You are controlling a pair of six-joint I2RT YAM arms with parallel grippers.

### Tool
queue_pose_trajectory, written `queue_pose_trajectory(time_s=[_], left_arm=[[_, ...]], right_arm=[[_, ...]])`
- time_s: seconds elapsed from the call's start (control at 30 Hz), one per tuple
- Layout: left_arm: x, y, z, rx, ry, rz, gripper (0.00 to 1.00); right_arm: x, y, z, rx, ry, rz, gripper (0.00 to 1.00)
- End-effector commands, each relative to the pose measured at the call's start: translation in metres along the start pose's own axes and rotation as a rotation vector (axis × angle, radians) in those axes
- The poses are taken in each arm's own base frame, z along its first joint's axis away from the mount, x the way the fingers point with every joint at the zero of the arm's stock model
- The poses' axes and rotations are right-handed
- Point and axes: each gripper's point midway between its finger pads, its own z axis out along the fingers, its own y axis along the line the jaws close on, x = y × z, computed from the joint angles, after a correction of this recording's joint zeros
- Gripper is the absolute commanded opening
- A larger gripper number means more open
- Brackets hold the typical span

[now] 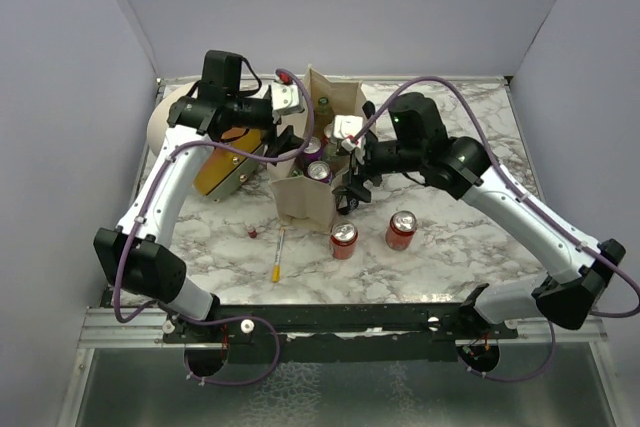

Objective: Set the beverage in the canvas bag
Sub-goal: Pick up the drink from the center of the board.

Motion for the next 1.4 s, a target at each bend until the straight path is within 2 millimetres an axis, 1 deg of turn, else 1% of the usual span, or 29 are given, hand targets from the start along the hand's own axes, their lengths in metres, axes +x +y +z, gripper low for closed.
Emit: queue_pose_trajectory(time_s=[0.0, 0.1, 0.2, 0.23, 0.3, 0.4, 0.47, 0.6, 0.73, 0.83, 0.97, 1.03, 1.2, 1.37], left_arm=[[-0.032, 0.014, -0.011, -0.104, -0.079, -0.049, 0.76], [-0.033, 0.003, -0.014, -0.093, -0.077, -0.08, 0.76], [-0.033, -0.014, -0.019, -0.062, -0.064, -0.06, 0.76], [-0.033, -0.02, -0.02, -0.048, -0.052, -0.037, 0.76], [-0.028, -0.034, -0.022, -0.022, -0.015, -0.002, 0.77], [-0.02, -0.053, -0.02, 0.027, 0.049, 0.012, 0.77], [-0.017, -0.069, -0.017, 0.073, 0.09, 0.012, 0.77], [-0.014, -0.097, -0.01, 0.144, 0.143, 0.01, 0.77], [-0.011, -0.115, -0.003, 0.191, 0.16, 0.018, 0.77], [-0.015, -0.121, 0.003, 0.201, 0.159, 0.013, 0.77], [-0.019, -0.121, 0.008, 0.196, 0.15, 0.013, 0.77], [-0.018, -0.123, 0.009, 0.2, 0.153, 0.013, 0.77], [-0.015, -0.123, 0.011, 0.203, 0.158, 0.004, 0.77], [-0.013, -0.122, 0.014, 0.189, 0.147, -0.001, 0.77]], right_arm=[[-0.002, -0.04, -0.041, 0.271, 0.032, 0.041, 0.79], [0.014, -0.05, -0.06, 0.344, 0.071, 0.093, 0.79], [0.04, -0.061, -0.082, 0.411, 0.102, 0.178, 0.79], [0.05, -0.062, -0.089, 0.427, 0.113, 0.204, 0.79], [0.072, -0.058, -0.097, 0.429, 0.134, 0.251, 0.8], [0.099, -0.042, -0.103, 0.413, 0.179, 0.294, 0.8], [0.121, -0.025, -0.1, 0.374, 0.236, 0.319, 0.8], [0.152, 0.004, -0.095, 0.288, 0.31, 0.345, 0.81], [0.178, 0.021, -0.09, 0.238, 0.37, 0.369, 0.83], [0.188, 0.026, -0.09, 0.222, 0.407, 0.362, 0.87], [0.209, 0.047, -0.091, 0.122, 0.493, 0.368, 0.89], [0.219, 0.052, -0.091, 0.104, 0.522, 0.364, 0.89], [0.237, 0.05, -0.084, 0.091, 0.57, 0.365, 0.89], [0.242, 0.035, -0.074, 0.091, 0.577, 0.343, 0.87]])
